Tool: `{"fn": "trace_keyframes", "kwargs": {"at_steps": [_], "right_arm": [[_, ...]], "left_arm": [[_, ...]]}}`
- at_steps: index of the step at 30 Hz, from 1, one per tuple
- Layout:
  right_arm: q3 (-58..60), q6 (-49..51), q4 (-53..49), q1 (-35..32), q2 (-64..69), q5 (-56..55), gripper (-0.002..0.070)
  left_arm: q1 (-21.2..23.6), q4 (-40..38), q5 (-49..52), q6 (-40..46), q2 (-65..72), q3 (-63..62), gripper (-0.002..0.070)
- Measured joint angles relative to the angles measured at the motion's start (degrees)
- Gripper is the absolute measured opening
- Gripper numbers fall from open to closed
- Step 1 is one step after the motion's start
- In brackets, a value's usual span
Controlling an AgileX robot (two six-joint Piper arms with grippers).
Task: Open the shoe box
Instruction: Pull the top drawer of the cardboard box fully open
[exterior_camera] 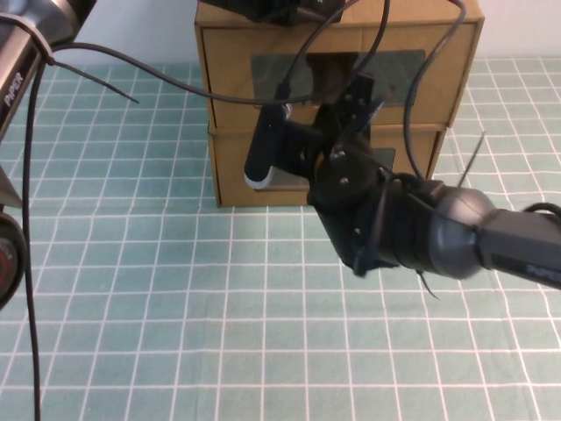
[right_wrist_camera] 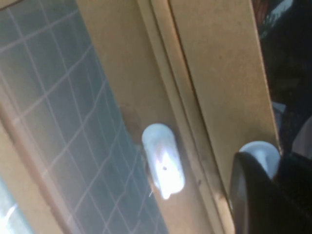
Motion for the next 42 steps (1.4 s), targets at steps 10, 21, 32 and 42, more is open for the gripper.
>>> {"fn": "trace_keyframes", "kwargs": {"at_steps": [10, 21, 32, 42], "right_arm": [[14.1, 5.8, -0.6, 4.9, -10.2, 0.3, 0.0074], [27.3, 13.2, 0.0, 16.1, -17.6, 8.0, 0.0074], [28.7, 16.0, 0.4, 18.1, -18.7, 10.8, 0.0074], [29.2, 16.4, 4.7, 22.8, -19.1, 12.2, 0.0074]], "left_arm": [[0.7, -2.9, 1.4, 0.0, 1.8, -0.2, -0.0006], [0.8, -3.5, 2.0, -0.1, 2.5, -0.8, -0.0005], [0.8, -3.6, 2.1, -0.3, 2.5, -0.8, -0.0006], [1.0, -3.4, 2.1, -0.5, 2.5, -0.8, -0.0006]]}}
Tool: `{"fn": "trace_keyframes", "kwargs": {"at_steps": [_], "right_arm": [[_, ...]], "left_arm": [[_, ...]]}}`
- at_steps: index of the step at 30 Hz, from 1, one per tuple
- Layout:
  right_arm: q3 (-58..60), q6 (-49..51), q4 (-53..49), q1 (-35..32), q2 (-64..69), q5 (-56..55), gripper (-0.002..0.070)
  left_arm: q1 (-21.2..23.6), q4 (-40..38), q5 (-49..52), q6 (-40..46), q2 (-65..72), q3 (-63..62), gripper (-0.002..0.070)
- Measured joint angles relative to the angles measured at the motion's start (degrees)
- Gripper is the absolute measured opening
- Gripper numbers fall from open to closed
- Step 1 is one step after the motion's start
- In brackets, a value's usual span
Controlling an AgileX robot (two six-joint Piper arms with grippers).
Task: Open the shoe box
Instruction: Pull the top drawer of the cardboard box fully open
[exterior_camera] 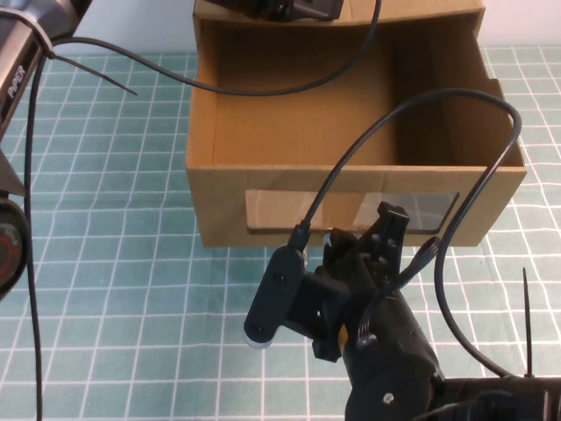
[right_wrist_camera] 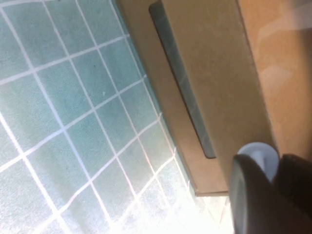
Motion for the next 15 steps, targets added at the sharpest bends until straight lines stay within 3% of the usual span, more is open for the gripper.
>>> {"fn": "trace_keyframes", "kwargs": {"at_steps": [2, 4, 7, 10, 15], "right_arm": [[0.0, 0.0, 0.3, 0.0, 0.0, 0.0, 0.0082], [-0.3, 0.0, 2.8, 0.0, -0.3, -0.7, 0.0145], [-2.4, -3.3, 9.9, 0.4, -0.7, -2.1, 0.0342], [-3.8, -9.9, 14.5, 0.3, -2.8, -6.2, 0.0486], [-6.2, -26.2, 29.4, 0.5, -10.6, -15.3, 0.0531]], "left_arm": [[0.1, 0.0, 0.1, 0.0, 0.0, 0.0, -0.0006], [0.1, 0.0, 0.1, 0.0, 0.0, 0.0, -0.0006], [0.1, -0.1, 0.0, 0.0, 0.0, 0.0, -0.0006], [0.1, -0.1, 0.0, -0.2, -0.4, -0.1, -0.0006], [0.1, 2.5, 1.7, -1.9, -1.5, -3.6, -0.0005]]}}
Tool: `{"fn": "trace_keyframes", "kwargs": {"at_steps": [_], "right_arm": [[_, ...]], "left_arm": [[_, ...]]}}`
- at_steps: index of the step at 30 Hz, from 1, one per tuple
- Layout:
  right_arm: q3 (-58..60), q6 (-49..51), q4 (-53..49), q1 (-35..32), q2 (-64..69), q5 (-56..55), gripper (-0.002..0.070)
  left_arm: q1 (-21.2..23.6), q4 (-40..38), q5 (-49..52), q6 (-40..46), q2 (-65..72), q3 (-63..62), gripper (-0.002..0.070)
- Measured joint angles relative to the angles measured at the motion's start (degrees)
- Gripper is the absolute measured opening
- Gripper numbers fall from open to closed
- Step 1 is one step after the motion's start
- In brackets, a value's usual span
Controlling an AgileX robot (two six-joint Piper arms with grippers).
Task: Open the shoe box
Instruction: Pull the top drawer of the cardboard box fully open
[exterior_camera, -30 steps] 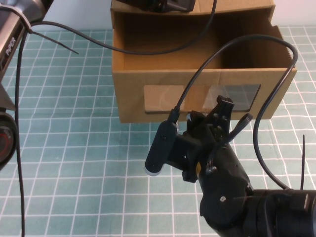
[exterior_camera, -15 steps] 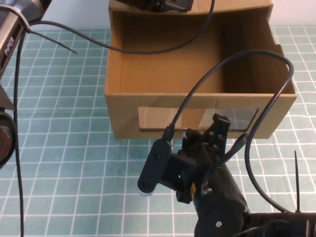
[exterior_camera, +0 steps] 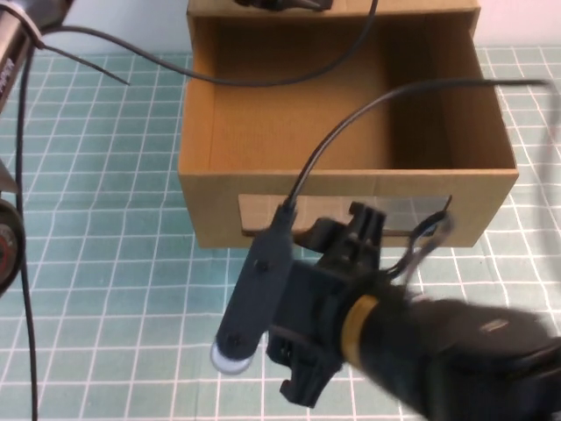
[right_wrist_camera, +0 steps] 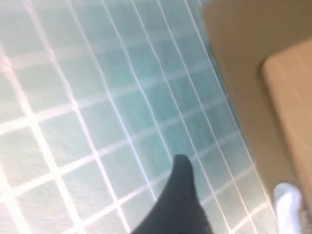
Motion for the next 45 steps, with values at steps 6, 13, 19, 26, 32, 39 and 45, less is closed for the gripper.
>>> {"fn": "trace_keyframes", "kwargs": {"at_steps": [6, 13, 19, 26, 32, 39, 45], "right_arm": [[-6.6, -15.8, 16.1, 0.0, -11.0, 5.8, 0.0523], [-15.7, -28.7, 19.0, 0.0, -23.1, 15.5, 0.0298], [-17.9, -32.4, 19.2, 0.0, -32.0, 22.2, 0.0021], [-12.2, -32.9, 22.3, 0.0, -43.9, 24.9, -0.0009], [-0.5, -32.9, 21.7, 0.0, -54.3, 24.8, -0.0012], [6.7, -32.9, 23.6, 0.0, -59.8, 29.8, -0.0013], [8.4, -32.9, 28.6, 0.0, -59.9, 33.7, -0.0013]], "left_arm": [[0.2, 6.7, 2.3, -5.2, -6.7, -4.8, -0.0005], [0.2, 18.2, 3.1, -11.6, -22.5, -6.1, -0.0005], [0.2, 24.0, 3.3, -13.9, -35.2, 1.8, -0.0005], [0.2, 27.3, 3.4, -13.8, -52.8, 28.7, -0.0005], [0.2, 30.1, -0.2, -14.2, -71.8, 58.3, -0.0005], [0.2, 30.6, -17.1, -18.8, -94.2, 87.1, -0.0005], [0.2, 30.5, -34.2, -19.1, -105.0, 99.3, -0.0005]]}}
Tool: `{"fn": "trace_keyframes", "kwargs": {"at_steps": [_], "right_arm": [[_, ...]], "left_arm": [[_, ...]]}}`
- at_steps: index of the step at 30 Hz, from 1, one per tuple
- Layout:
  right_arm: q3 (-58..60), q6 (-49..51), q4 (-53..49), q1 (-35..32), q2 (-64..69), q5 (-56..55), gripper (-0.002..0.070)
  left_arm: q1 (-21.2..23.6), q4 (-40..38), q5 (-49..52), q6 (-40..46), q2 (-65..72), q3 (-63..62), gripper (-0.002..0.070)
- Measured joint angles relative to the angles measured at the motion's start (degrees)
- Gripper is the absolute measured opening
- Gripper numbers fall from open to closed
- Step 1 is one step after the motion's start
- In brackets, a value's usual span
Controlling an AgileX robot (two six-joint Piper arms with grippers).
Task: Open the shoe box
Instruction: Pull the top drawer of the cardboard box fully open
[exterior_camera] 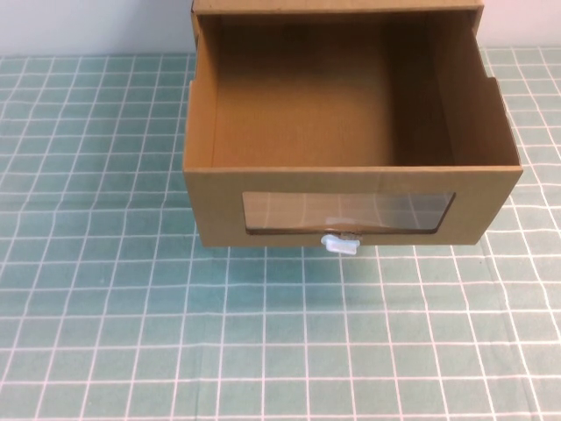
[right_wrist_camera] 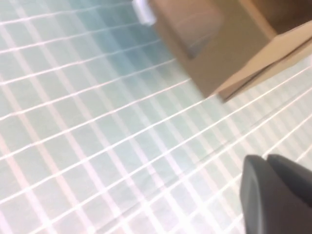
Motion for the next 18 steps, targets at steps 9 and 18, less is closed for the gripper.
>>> {"fn": "trace_keyframes", "kwargs": {"at_steps": [9, 18], "right_arm": [[0.0, 0.0, 8.0, 0.0, 0.0, 0.6, -0.0013], [0.0, 0.0, 13.9, 0.0, 0.0, 0.8, -0.0013]], "left_arm": [[0.0, 0.0, -5.1, 0.3, -1.1, 10.1, -0.0005], [0.0, 19.4, -5.1, 10.4, -1.3, 17.6, -0.0005]]}}
